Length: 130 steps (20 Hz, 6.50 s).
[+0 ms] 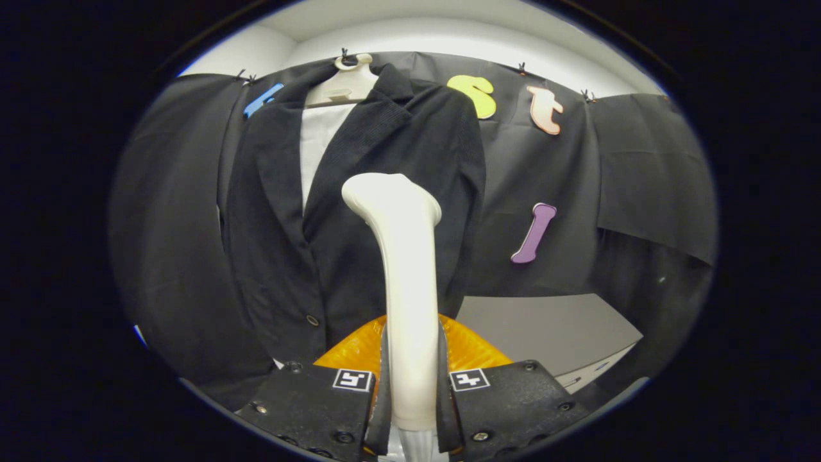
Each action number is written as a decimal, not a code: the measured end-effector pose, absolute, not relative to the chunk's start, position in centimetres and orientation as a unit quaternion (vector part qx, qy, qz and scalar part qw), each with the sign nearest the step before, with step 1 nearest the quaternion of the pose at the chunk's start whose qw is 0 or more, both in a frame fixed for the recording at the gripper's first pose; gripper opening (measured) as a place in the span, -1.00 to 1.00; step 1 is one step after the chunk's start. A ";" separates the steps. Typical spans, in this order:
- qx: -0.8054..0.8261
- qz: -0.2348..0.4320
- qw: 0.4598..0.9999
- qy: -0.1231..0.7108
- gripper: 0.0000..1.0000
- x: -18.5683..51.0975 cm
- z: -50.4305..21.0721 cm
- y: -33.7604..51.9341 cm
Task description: Iron the clothes twice with a garment steamer, once on the left side and once on the right side.
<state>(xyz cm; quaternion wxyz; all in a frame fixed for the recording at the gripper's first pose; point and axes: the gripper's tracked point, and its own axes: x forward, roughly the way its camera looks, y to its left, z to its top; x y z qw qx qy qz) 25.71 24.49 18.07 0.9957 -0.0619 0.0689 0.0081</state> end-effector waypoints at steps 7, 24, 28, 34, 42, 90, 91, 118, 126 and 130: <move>-0.078 0.011 0.992 0.096 -0.39 25.5 13.9 25.1; -0.120 0.005 0.982 0.145 -0.38 25.8 5.4 26.3; -0.129 0.004 0.980 0.155 -0.38 26.1 3.4 26.1; -0.143 0.005 0.974 0.178 -0.38 27.1 -0.4 25.4; -0.148 0.010 0.959 0.241 -0.38 27.0 -6.5 24.2; -0.051 0.177 0.982 -0.052 -0.38 25.6 29.2 43.3; -0.049 0.182 0.981 -0.054 -0.39 25.5 29.4 43.7; -0.115 0.101 0.987 0.044 -0.39 26.9 14.4 41.5; -0.138 0.080 0.985 0.066 -0.38 27.0 9.5 41.3; -0.153 0.057 0.984 0.064 -0.38 27.0 7.8 40.9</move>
